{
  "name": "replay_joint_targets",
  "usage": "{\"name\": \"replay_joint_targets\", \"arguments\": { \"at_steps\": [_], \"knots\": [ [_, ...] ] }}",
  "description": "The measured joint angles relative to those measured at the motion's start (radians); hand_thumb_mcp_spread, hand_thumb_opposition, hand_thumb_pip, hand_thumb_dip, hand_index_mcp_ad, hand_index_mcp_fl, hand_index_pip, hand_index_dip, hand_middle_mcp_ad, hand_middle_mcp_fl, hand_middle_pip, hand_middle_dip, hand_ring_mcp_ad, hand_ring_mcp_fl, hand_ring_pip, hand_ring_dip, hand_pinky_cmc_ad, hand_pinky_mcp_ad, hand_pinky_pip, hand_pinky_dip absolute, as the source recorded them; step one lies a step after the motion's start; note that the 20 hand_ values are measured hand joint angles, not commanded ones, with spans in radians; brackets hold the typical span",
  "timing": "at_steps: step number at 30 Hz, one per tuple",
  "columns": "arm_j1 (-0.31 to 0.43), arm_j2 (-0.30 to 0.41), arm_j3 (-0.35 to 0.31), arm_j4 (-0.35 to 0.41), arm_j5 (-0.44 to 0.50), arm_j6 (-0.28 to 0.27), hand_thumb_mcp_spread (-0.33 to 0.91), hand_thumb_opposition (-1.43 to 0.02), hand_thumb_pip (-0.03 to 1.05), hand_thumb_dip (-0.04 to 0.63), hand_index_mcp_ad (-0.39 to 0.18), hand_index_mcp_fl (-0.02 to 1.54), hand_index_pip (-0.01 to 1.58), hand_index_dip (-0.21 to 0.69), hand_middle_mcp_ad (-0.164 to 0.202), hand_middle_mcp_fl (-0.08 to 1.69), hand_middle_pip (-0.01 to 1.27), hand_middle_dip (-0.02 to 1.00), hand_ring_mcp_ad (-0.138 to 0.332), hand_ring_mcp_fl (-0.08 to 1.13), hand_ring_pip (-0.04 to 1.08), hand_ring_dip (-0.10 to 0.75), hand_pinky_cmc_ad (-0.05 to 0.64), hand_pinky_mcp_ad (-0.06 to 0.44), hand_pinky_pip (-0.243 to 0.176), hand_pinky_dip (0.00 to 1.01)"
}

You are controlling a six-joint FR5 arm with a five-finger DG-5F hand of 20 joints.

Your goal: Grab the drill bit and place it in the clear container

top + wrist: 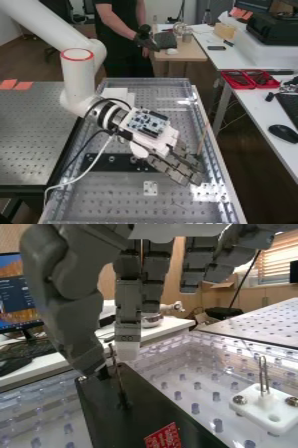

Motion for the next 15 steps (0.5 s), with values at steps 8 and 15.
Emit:
{"name": "replay_joint_targets", "arguments": {
  "at_steps": [8, 15],
  "knots": [
    [-0.007, -0.007, 0.007, -0.009, -0.009, -0.005, 0.50, -0.83, 0.52, 0.283, -0.035, 0.47, 1.16, 0.227, -0.042, 0.31, 0.10, 0.24, 0.101, 0.09, 0.09, 0.063, 0.183, 0.056, -0.038, 0.14],
    [-0.011, -0.011, 0.013, -0.007, -0.016, -0.008, 0.52, -0.85, 0.51, 0.283, -0.035, 0.56, 1.17, 0.227, -0.044, 0.31, 0.10, 0.24, 0.101, 0.09, 0.10, 0.072, 0.183, 0.056, -0.037, 0.14]
  ]
}}
